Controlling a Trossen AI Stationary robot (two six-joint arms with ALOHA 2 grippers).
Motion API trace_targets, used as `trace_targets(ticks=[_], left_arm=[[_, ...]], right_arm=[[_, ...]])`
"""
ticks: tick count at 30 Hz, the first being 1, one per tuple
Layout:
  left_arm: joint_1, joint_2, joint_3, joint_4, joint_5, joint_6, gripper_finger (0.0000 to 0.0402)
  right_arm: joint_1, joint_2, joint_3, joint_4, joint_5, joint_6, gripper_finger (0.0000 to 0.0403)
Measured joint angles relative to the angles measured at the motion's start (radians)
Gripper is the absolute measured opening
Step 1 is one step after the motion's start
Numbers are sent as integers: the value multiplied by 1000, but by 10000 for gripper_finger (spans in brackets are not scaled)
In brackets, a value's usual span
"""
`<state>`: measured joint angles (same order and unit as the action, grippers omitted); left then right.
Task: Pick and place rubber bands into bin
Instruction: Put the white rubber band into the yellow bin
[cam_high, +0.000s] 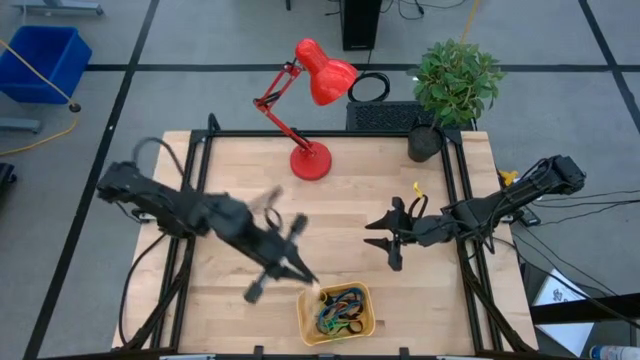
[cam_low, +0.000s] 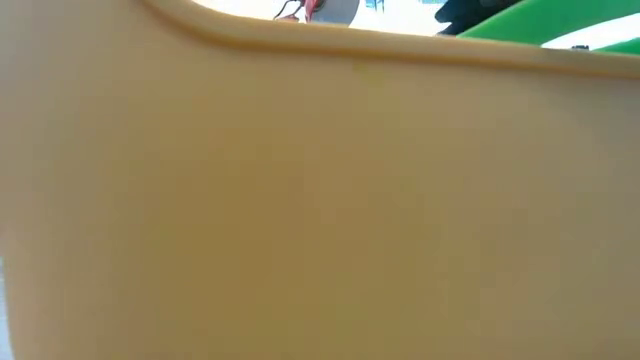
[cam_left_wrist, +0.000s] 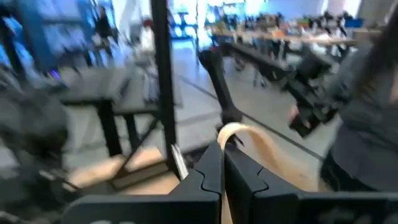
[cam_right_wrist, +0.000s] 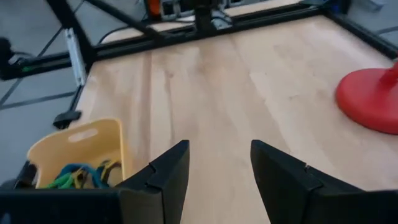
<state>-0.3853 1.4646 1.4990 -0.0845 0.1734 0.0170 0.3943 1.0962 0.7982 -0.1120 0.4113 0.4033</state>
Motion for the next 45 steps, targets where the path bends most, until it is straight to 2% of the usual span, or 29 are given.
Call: trace_targets(ticks=[7,20,27,30,35,38,45], left_arm=[[-57,185,0,-3,-48,-113,8],[-35,456,0,-10,-22,-360,5],[-10,508,0,-145,-17,-471,10],[-5,513,0,-229,-15,-498,5],[-7,513,0,-335,-2,-504,20],[-6,513,0,-357,36,-505,19],[-6,512,0,-368,20,-505,8]], right_arm=[[0,0,0,-16,-76,4,166],[0,0,0,-31,-80,30,165],[0,0,0,-35,-81,30,166],[0,0,0,-36,-81,30,166],[0,0,0,-37,-81,29,167],[0,0,0,-40,-76,27,165],[0,0,0,-45,-76,27,164]])
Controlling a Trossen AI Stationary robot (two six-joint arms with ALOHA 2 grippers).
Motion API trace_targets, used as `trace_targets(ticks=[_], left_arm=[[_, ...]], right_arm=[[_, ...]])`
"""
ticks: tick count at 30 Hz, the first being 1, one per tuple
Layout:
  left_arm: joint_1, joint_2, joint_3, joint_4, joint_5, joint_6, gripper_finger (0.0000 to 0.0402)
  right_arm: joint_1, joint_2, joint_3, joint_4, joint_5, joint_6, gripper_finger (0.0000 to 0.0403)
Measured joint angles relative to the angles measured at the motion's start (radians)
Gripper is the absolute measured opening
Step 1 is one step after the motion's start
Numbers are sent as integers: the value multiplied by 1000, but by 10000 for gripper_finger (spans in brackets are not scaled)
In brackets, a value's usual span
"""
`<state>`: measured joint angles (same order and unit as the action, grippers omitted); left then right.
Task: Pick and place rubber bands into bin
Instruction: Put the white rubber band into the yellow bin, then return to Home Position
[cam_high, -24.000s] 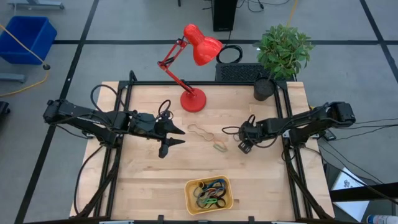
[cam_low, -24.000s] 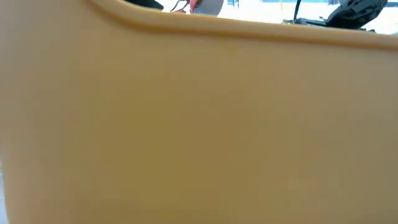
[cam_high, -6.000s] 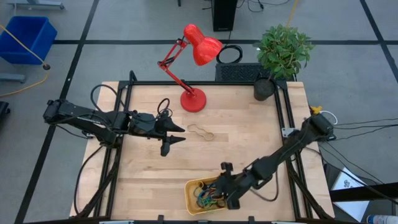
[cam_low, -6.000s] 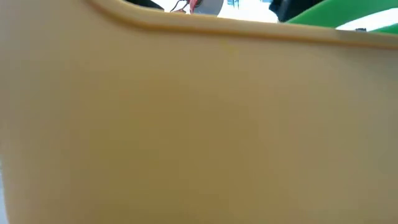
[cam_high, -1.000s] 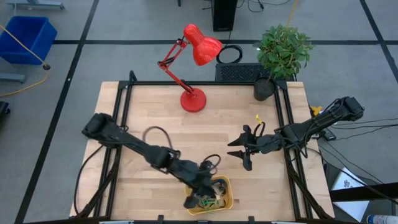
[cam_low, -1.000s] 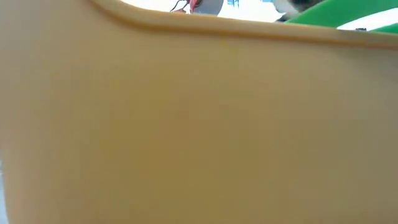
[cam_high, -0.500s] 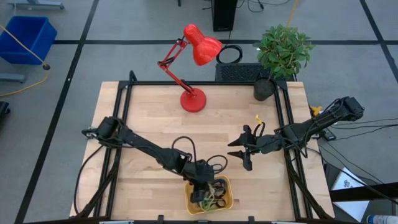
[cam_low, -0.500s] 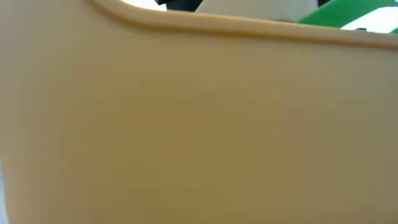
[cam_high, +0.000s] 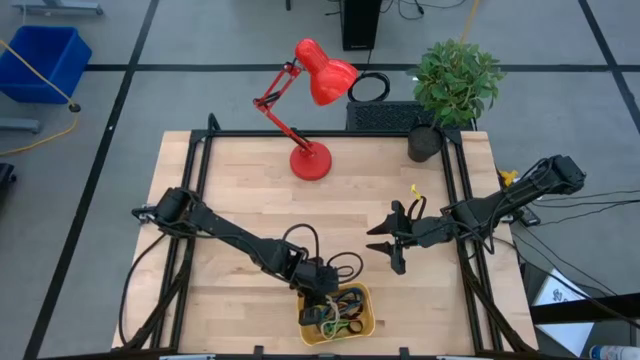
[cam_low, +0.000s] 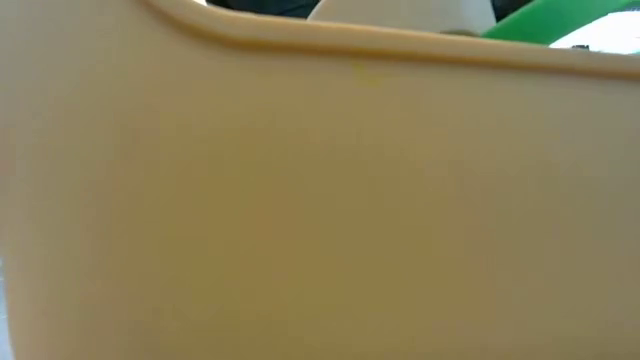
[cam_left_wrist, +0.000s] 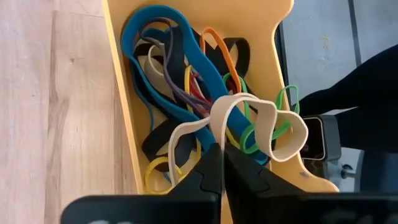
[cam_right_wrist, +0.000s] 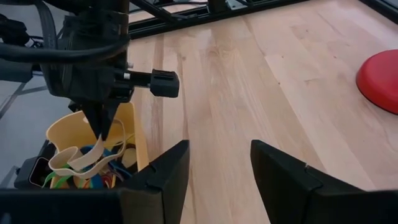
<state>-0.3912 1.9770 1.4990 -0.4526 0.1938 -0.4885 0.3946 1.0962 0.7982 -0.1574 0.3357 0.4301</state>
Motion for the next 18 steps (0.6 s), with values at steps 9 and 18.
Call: trace_targets(ticks=[9,18], left_arm=[[0,0,0,-1,-2,-38,70],[23,-34,-1,-36,71,-3,147]], right_arm=[[0,0,0,-2,1,0,166],[0,0,0,-3,2,-5,163]])
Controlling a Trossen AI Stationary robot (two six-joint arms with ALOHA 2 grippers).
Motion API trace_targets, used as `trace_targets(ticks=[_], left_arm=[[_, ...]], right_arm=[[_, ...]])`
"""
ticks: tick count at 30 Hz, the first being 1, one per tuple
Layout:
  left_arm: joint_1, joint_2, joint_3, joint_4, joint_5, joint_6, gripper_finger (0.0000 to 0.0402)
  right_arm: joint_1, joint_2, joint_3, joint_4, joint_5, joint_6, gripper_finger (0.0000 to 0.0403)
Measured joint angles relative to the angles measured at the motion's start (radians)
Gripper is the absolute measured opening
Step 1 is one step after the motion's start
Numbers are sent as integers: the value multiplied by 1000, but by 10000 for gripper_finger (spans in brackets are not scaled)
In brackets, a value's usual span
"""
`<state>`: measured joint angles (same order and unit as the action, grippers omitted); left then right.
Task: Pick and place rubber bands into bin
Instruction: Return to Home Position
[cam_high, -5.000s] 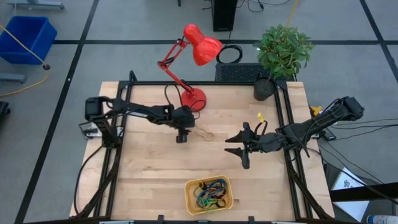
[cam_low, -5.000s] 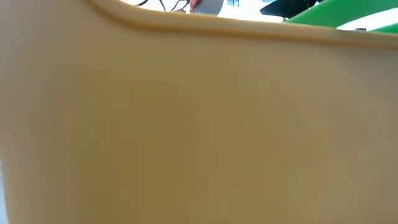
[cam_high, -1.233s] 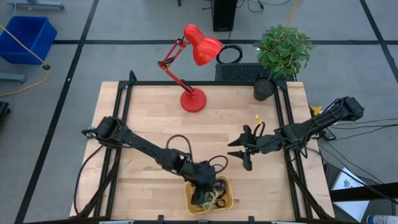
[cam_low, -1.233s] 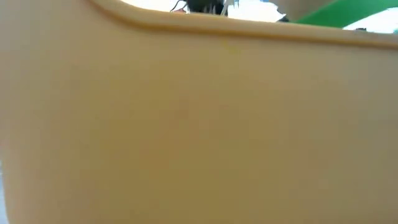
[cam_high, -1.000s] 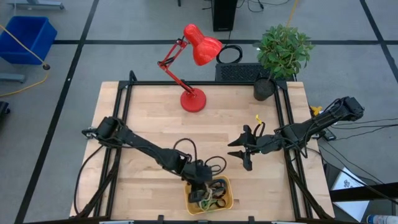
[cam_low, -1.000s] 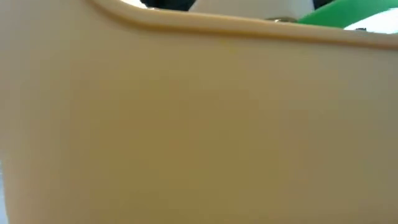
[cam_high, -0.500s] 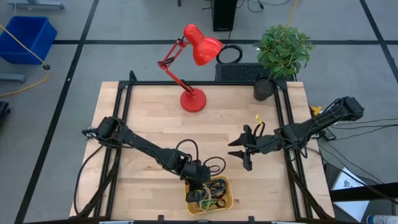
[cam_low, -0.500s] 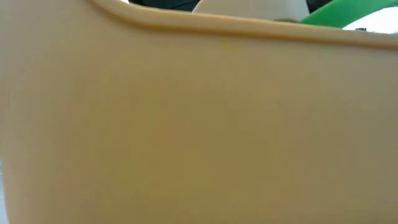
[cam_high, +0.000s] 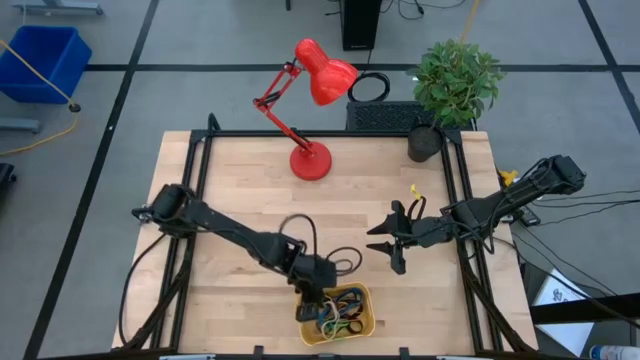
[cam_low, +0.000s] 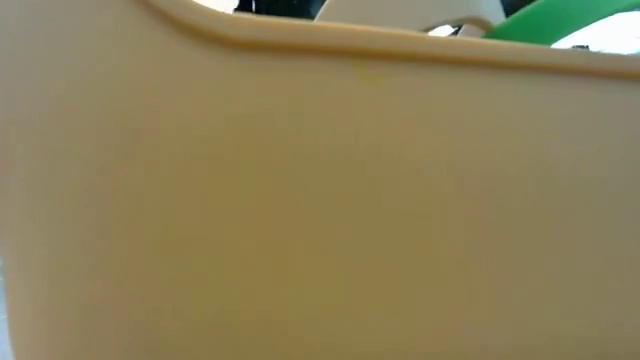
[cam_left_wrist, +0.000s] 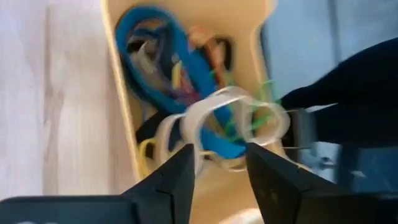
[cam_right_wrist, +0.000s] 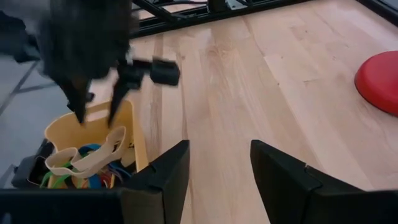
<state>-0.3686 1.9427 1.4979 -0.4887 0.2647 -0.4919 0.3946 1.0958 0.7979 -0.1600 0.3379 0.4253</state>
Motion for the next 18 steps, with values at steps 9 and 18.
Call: trace_targets(ticks=[9,18], left_arm=[[60,-217,0,-70,34,170,174],[152,-494,-30,-177,-84,384,175]], right_arm=[[-8,-4,-1,51,-1,-51,164],[-108,-125,-1,64,-35,-131,168]])
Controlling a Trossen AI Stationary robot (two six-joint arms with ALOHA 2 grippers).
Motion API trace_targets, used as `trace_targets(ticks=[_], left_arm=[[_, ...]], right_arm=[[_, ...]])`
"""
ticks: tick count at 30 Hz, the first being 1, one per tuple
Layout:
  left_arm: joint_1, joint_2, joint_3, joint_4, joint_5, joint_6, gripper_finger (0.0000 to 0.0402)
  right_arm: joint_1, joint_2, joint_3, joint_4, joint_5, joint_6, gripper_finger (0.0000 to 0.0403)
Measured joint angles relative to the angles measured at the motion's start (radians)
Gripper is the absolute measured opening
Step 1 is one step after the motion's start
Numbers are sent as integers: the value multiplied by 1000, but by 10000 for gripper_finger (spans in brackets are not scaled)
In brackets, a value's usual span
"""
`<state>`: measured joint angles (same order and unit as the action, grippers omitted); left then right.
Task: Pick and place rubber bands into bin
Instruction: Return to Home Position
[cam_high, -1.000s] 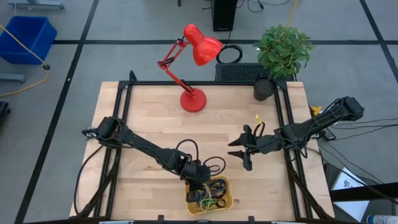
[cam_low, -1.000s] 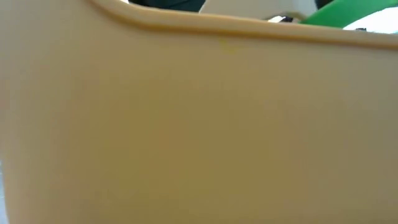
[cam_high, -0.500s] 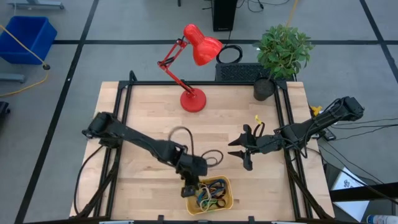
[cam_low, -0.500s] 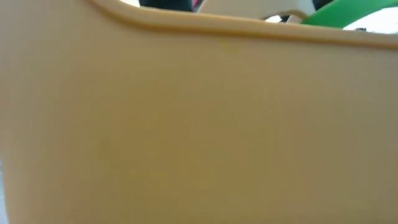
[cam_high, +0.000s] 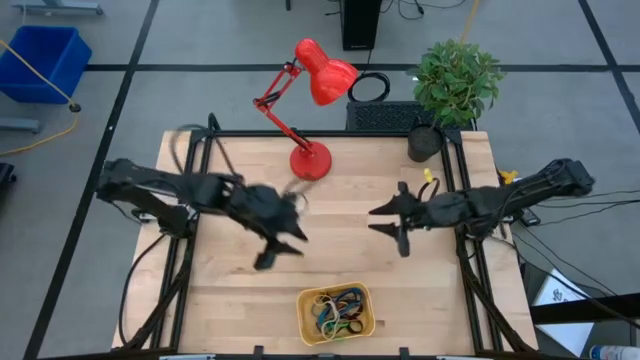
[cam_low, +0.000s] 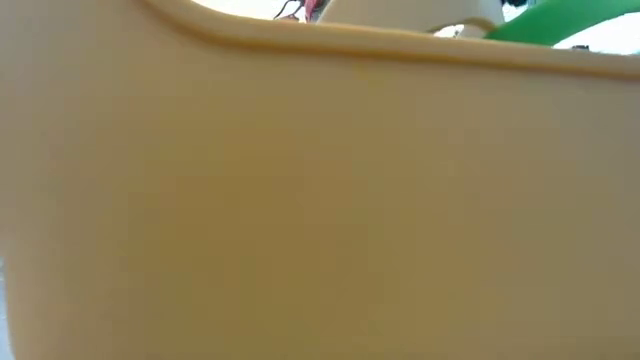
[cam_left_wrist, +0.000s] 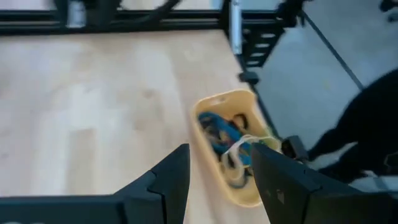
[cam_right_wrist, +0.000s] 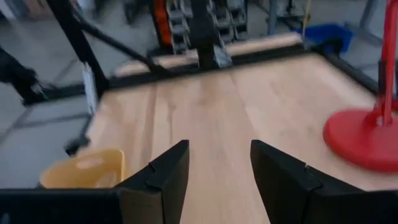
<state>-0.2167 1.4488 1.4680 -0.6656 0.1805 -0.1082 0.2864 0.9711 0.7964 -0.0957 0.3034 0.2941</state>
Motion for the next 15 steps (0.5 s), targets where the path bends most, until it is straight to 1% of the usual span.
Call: trace_targets(ticks=[3,6,9,12,15], left_arm=[[51,-108,-75,-19,-8,14,175],[100,-225,-184,15,-9,8,175],[141,-348,-308,87,-9,2,175],[176,-474,-430,145,-12,-13,175],[200,-602,-544,191,-48,-55,175]], right_arm=[[-27,-67,1,-2,-45,-33,169],[-40,-123,1,-29,-43,-47,169],[-48,-175,-23,-50,-38,-47,169],[-51,-242,-89,-44,5,-24,166],[-52,-316,-168,-28,63,26,165]])
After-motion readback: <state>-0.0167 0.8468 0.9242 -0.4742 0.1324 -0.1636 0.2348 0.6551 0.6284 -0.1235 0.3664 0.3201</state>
